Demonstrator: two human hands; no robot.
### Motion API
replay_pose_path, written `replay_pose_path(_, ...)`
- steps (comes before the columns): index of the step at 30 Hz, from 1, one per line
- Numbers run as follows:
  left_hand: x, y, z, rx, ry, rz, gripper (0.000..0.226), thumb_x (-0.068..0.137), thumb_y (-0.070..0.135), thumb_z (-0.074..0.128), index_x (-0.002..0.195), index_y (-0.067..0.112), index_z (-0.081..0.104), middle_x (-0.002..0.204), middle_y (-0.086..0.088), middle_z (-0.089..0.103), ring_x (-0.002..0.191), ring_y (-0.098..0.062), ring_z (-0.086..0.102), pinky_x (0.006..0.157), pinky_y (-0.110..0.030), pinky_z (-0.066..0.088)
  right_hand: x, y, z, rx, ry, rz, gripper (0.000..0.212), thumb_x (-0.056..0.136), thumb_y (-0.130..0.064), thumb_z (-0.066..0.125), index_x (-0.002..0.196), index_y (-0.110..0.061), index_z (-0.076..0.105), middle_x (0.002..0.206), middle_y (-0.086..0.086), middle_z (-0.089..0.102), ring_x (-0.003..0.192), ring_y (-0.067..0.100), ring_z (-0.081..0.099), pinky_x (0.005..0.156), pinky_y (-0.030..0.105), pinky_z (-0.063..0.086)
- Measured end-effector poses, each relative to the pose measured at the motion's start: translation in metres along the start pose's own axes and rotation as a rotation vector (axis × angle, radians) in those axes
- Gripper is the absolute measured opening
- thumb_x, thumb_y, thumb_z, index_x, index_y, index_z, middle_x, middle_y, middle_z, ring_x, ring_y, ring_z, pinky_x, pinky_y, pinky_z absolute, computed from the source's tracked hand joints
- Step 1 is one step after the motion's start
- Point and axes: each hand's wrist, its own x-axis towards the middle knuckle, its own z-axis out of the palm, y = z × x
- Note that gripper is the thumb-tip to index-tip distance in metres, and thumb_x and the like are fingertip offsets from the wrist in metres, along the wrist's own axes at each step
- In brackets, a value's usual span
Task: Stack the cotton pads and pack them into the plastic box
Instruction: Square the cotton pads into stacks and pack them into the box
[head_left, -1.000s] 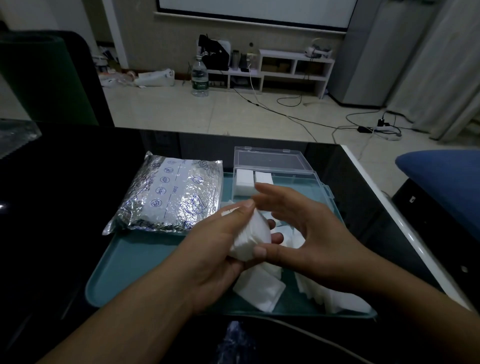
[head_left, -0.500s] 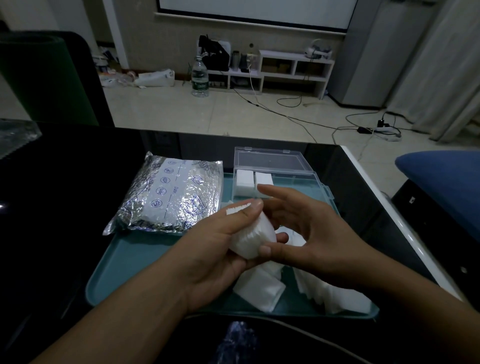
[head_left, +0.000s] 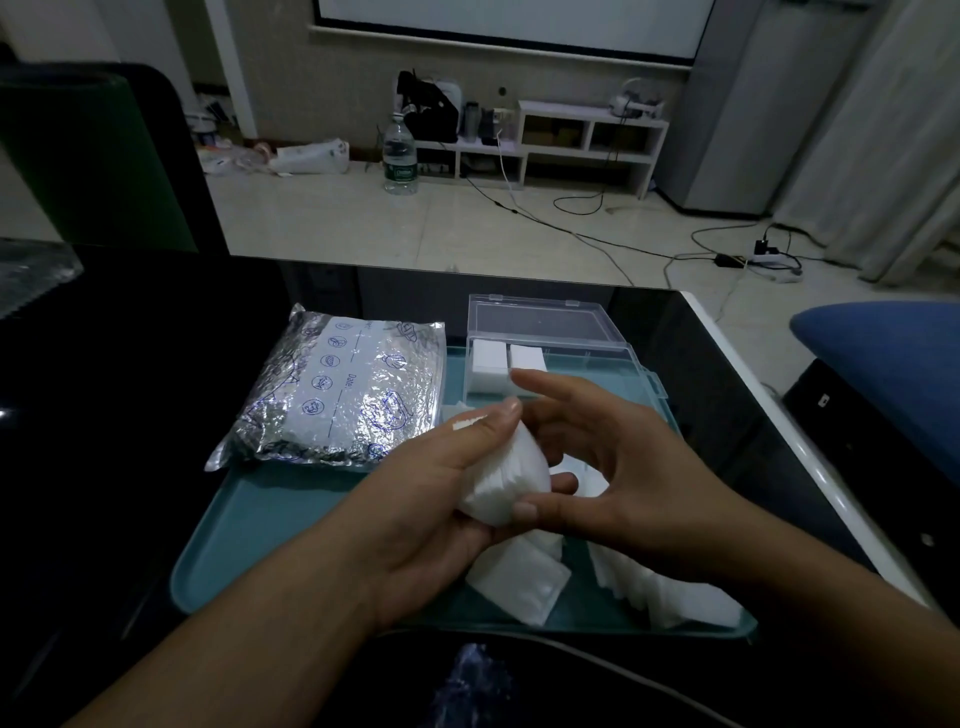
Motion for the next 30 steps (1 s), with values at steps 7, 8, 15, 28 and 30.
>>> replay_pose_path(7, 0.000, -0.003, -0.003, 0.079, -0.081, 0.029, 0.044, 0.080, 0.020, 0.065, 0.123, 0.007, 0.065, 0.116, -0.013, 0.071, 0.100, -0.031, 0.070, 0.078, -0.035, 0.060, -0.003, 0.000, 0.005, -0.047, -0.014, -0.027, 0.094, 0.069, -0.024, 0.087, 0.145, -0.037, 0.034, 0.126, -0.018, 0.058, 0.119, -0.003, 0.053, 0.103, 0.023, 0.045)
replay_pose_path(8, 0.000, -0.004, -0.003, 0.095, -0.092, 0.037, 0.043, 0.079, 0.017, 0.066, 0.122, 0.008, 0.065, 0.112, -0.010, 0.072, 0.095, -0.028, 0.070, 0.072, -0.031, 0.060, -0.003, 0.000, 0.008, -0.052, -0.009, -0.033, 0.093, 0.069, -0.021, 0.087, 0.145, -0.037, 0.035, 0.125, -0.017, 0.058, 0.118, -0.002, 0.054, 0.100, 0.021, 0.047)
replay_pose_path(15, 0.009, -0.014, -0.008, 0.133, -0.070, 0.069, 0.056, 0.062, -0.006, 0.050, 0.113, 0.008, 0.067, 0.100, -0.020, 0.060, 0.061, -0.019, 0.052, 0.048, -0.025, 0.045, -0.005, -0.002, 0.024, -0.155, 0.032, -0.125, 0.094, 0.072, -0.020, 0.085, 0.147, -0.034, 0.030, 0.134, -0.017, 0.050, 0.117, -0.015, 0.046, 0.091, -0.001, 0.034)
replay_pose_path(28, 0.008, -0.018, -0.008, 0.290, -0.037, 0.168, 0.054, 0.069, -0.001, 0.066, 0.122, 0.011, 0.060, 0.099, -0.023, 0.066, 0.079, -0.029, 0.065, 0.061, -0.032, 0.051, -0.007, 0.000, 0.026, -0.265, 0.110, -0.266, 0.098, 0.071, -0.022, 0.081, 0.150, -0.034, 0.025, 0.133, -0.013, 0.053, 0.116, -0.002, 0.050, 0.093, 0.009, 0.042)
replay_pose_path(30, 0.006, -0.019, -0.007, 0.328, -0.042, 0.189, 0.045, 0.075, 0.001, 0.070, 0.119, 0.009, 0.062, 0.098, -0.022, 0.068, 0.081, -0.030, 0.064, 0.065, -0.033, 0.051, -0.007, 0.001, 0.025, -0.313, 0.117, -0.284, 0.100, 0.071, -0.021, 0.079, 0.151, -0.036, 0.021, 0.132, -0.011, 0.053, 0.115, 0.001, 0.050, 0.094, 0.012, 0.043)
